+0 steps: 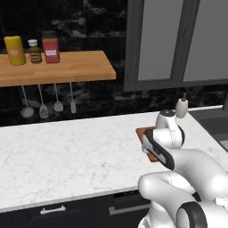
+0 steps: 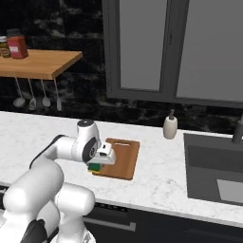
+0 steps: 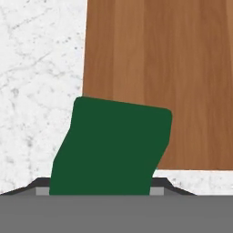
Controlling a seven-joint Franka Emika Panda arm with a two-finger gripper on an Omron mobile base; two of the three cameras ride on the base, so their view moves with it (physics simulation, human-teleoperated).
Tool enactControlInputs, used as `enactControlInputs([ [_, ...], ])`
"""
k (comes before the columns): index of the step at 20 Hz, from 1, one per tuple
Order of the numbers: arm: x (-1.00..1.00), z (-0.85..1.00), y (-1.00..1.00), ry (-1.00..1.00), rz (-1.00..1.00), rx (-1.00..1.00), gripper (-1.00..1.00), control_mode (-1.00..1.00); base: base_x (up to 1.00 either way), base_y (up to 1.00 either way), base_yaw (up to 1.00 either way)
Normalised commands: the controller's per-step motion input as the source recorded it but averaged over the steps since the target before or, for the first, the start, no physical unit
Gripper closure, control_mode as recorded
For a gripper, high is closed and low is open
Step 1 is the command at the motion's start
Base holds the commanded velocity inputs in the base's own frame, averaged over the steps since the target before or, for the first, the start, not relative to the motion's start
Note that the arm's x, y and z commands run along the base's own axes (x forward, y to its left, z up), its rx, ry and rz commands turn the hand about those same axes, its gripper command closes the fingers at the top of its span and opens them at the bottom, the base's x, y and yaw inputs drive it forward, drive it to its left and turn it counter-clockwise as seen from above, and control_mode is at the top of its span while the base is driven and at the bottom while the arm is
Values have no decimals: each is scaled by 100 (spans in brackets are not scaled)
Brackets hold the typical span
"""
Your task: Pick up the sponge from the counter and clean the cutting board by briefly scrubbing or pressing down on the cutting board. Once finished, release the sponge.
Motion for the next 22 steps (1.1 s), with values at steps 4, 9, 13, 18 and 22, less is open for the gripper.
enactControlInputs([
  [4,29,-46,0,0,0,0,100,-100,0,0,0],
  [9,40,-33,0,-1,0,0,100,-100,0,0,0],
  [13,26,-69,0,-1,-1,3,100,-100,0,0,0],
  [18,36,-48,0,-2,0,2,100,-100,0,0,0],
  [22,28,-14,0,-10,0,0,100,-100,0,0,0],
])
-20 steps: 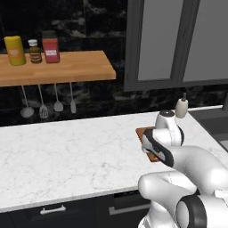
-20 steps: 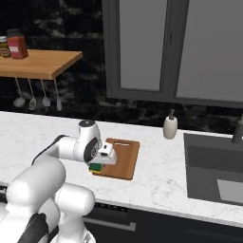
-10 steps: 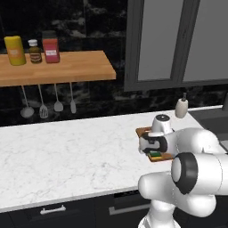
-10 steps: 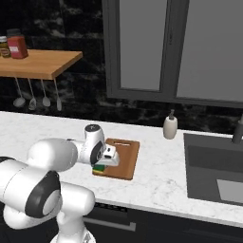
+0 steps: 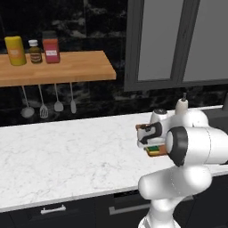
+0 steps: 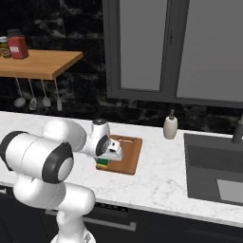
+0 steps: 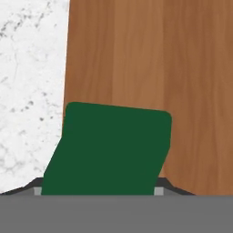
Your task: Pick up the sponge from the counter and clean the cutting board by briefly scrubbing or pressing down on the cutting board. Once finished, release the sponge.
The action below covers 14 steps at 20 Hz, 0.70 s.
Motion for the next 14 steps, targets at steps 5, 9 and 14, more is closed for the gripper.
enactControlInputs([
  [5,32,-17,0,-10,-1,0,100,-100,0,0,0],
  [9,42,-9,0,-12,-2,0,100,-100,0,0,0],
  [14,54,-19,0,-11,-1,0,100,-100,0,0,0],
])
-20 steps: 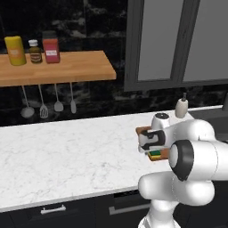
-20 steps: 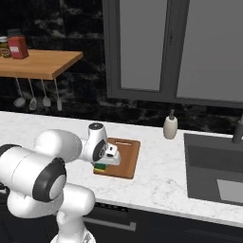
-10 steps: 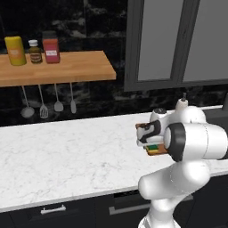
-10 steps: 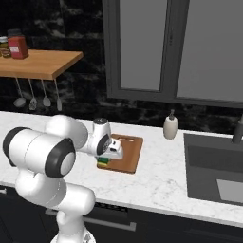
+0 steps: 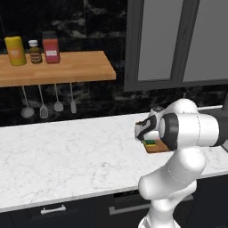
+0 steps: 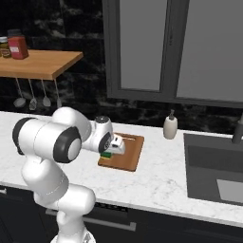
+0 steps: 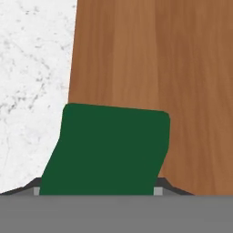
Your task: Pick up the sponge from the counter and clean the cutting board by briefly scrubbing or pressing down on the cutting board. Once finished, release the sponge.
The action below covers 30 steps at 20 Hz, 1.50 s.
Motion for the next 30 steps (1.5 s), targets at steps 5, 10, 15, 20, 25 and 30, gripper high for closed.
enactControlInputs([
  [5,59,-13,0,-13,0,0,100,-100,0,0,0],
  [10,54,-16,0,-15,0,0,100,-100,0,0,0],
  [15,64,-29,-8,-16,0,2,100,-100,0,0,0],
  [20,52,-33,-24,-10,-2,4,100,-100,0,0,0],
  [25,2,-17,-40,2,-7,4,100,-100,0,0,0],
  [30,0,-3,-6,0,-14,-2,100,-100,0,0,0],
])
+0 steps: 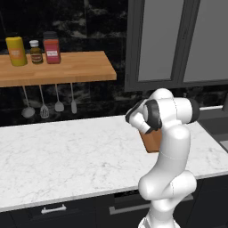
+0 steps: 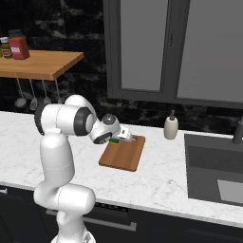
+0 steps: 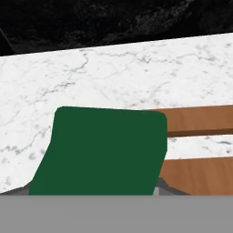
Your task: Pick up the sponge from the counter and clean the cutting board by briefly scrubbing or pressing down on the cutting board. Once finished, release the sponge.
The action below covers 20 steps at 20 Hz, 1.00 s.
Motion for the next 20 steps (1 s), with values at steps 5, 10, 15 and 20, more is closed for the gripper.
enactControlInputs([
  [5,0,0,-11,9,-8,-6,100,-100,0,0,0],
  [10,-19,-3,-25,3,-1,-4,100,-100,0,0,0],
  [15,-52,0,-27,0,0,0,100,-100,0,0,0],
  [20,-63,-19,-25,0,0,0,100,-100,0,0,0],
])
